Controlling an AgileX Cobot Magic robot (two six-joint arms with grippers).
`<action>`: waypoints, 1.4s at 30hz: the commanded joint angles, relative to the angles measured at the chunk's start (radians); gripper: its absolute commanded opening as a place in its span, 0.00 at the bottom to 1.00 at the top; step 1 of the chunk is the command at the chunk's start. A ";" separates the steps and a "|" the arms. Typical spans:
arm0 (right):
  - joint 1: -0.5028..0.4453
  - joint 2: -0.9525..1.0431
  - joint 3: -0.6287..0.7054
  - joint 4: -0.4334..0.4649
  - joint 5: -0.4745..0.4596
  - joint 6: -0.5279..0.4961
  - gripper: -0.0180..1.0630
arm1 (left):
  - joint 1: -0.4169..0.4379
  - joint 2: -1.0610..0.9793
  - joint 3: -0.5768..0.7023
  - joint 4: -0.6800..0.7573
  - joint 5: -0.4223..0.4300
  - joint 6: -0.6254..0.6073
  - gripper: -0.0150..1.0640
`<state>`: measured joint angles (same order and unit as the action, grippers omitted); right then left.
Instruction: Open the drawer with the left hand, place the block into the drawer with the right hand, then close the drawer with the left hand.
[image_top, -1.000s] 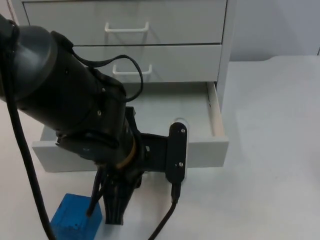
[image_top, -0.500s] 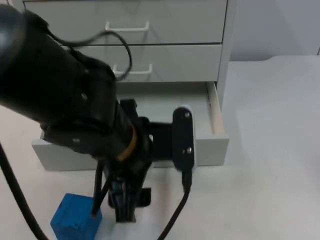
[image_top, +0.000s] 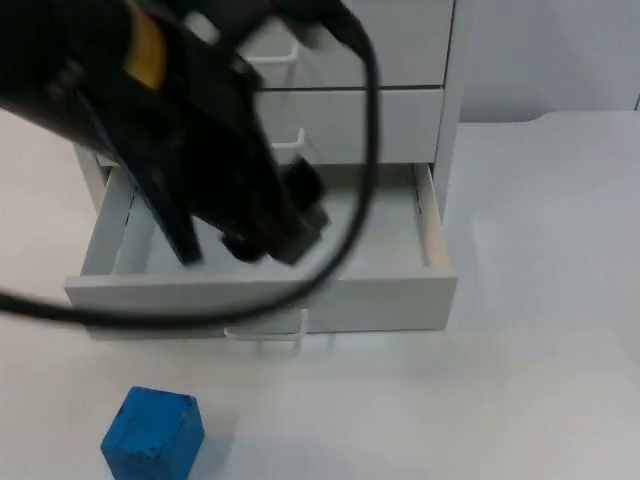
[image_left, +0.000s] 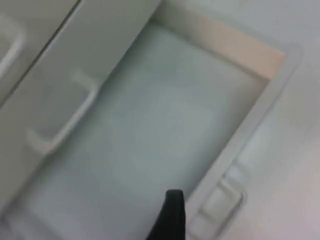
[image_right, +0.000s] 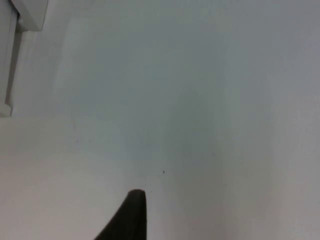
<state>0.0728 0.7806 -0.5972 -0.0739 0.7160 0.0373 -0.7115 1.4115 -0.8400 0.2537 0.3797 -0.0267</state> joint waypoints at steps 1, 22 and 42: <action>-0.008 0.001 0.001 -0.002 0.001 0.000 0.97 | 0.053 -0.054 -0.002 -0.124 0.076 -0.008 0.73; -0.002 0.001 0.001 0.024 0.010 -0.003 0.97 | 0.538 -0.718 0.157 -0.266 0.317 -0.008 0.73; 0.164 0.054 -0.039 0.159 0.030 -0.210 0.92 | 0.563 -0.981 0.171 -0.268 0.534 -0.038 0.99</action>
<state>0.2141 0.8214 -0.6185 0.0787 0.7428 -0.1587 -0.1512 0.4348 -0.6738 0.0000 0.9001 -0.0558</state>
